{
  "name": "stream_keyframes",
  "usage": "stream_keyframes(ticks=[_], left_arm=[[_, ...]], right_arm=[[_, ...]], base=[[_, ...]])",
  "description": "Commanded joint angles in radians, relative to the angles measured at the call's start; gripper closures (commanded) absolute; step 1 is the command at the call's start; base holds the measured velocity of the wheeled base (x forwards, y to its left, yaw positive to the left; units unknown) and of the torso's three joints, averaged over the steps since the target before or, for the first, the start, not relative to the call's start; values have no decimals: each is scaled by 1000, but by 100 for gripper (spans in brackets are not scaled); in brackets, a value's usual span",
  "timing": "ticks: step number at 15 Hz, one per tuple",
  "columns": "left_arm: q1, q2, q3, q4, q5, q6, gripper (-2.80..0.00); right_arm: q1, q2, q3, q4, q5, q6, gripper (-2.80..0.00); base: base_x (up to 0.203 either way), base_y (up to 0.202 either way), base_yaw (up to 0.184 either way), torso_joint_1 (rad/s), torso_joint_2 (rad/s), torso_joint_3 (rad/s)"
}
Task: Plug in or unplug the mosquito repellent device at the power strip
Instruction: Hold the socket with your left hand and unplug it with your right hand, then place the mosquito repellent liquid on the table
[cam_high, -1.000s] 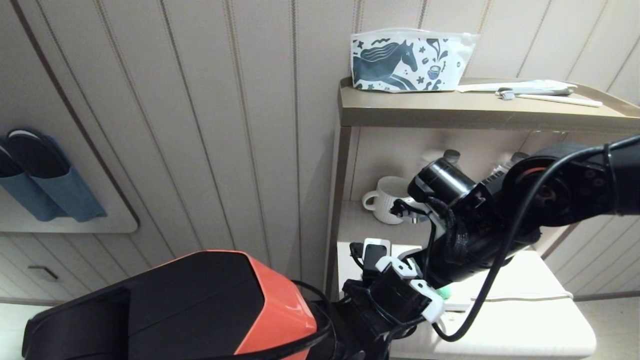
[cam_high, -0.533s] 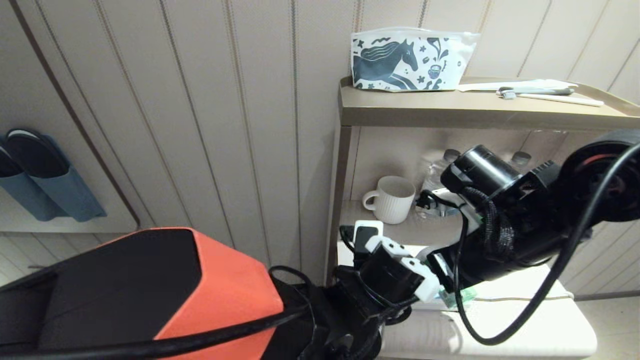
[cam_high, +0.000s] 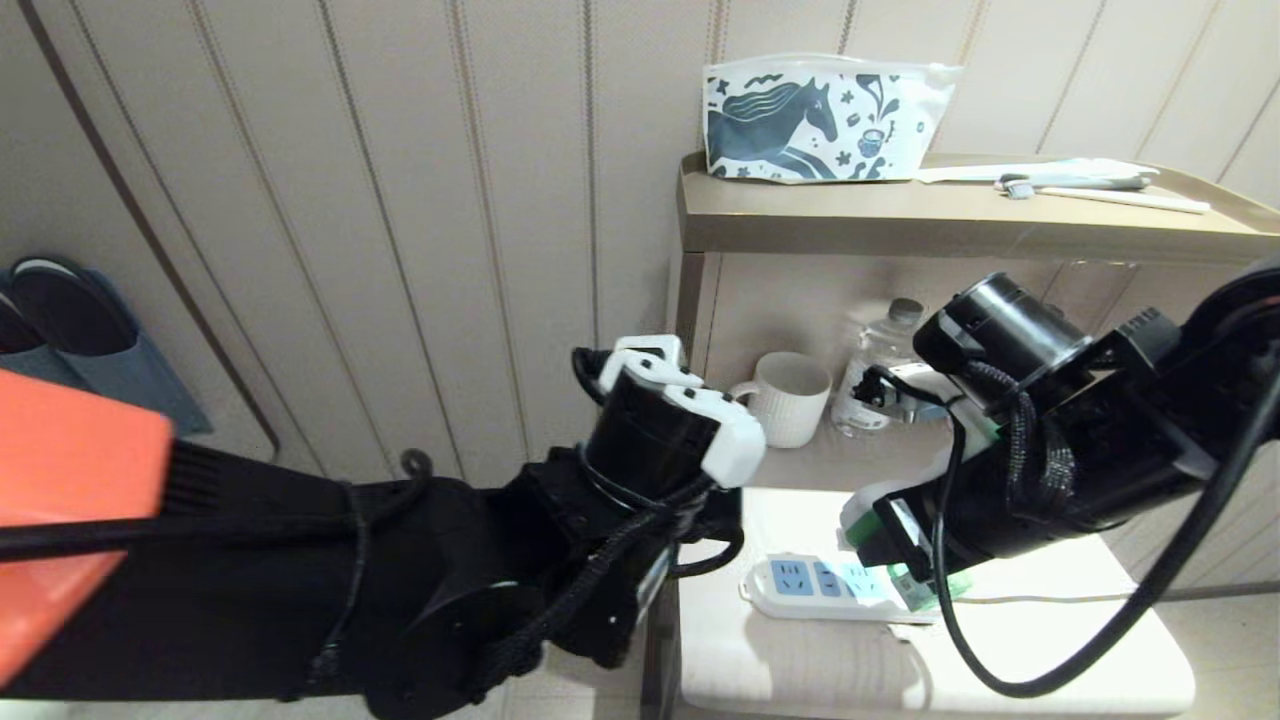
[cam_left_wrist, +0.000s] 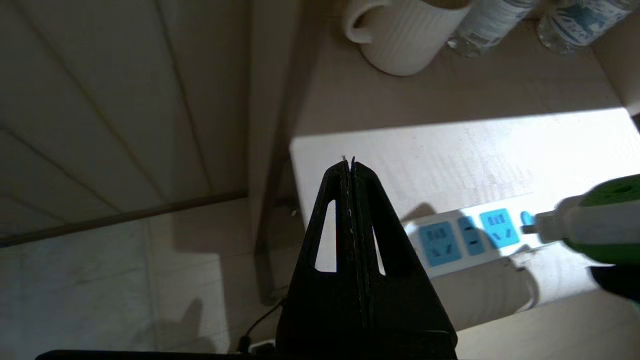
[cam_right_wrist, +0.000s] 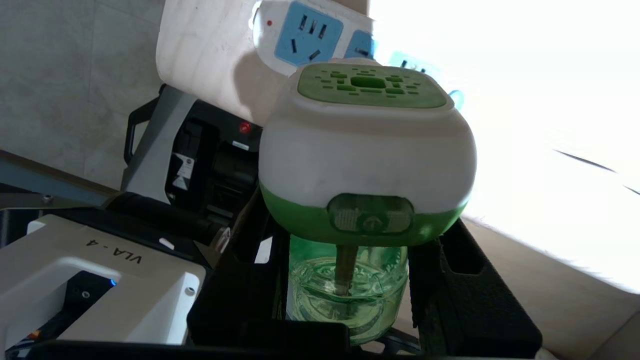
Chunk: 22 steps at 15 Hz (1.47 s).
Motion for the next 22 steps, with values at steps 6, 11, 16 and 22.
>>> stream_keyframes(ticks=[6, 11, 16, 22], left_arm=[[442, -505, 433, -17, -106, 74, 0], [808, -867, 558, 32, -284, 332, 0], [855, -1248, 644, 320, -352, 373, 0], [890, -1517, 799, 528, -186, 358, 0]], right_arm=[[1, -134, 91, 3, 1, 3, 0], [4, -191, 131, 3, 3, 5, 0], [2, -227, 180, -2, 4, 6, 0], [1, -243, 194, -4, 4, 6, 0]], base=[[0, 0, 0, 0, 0, 0], [0, 0, 0, 0, 0, 0], [0, 0, 0, 0, 0, 0], [0, 0, 0, 0, 0, 0]])
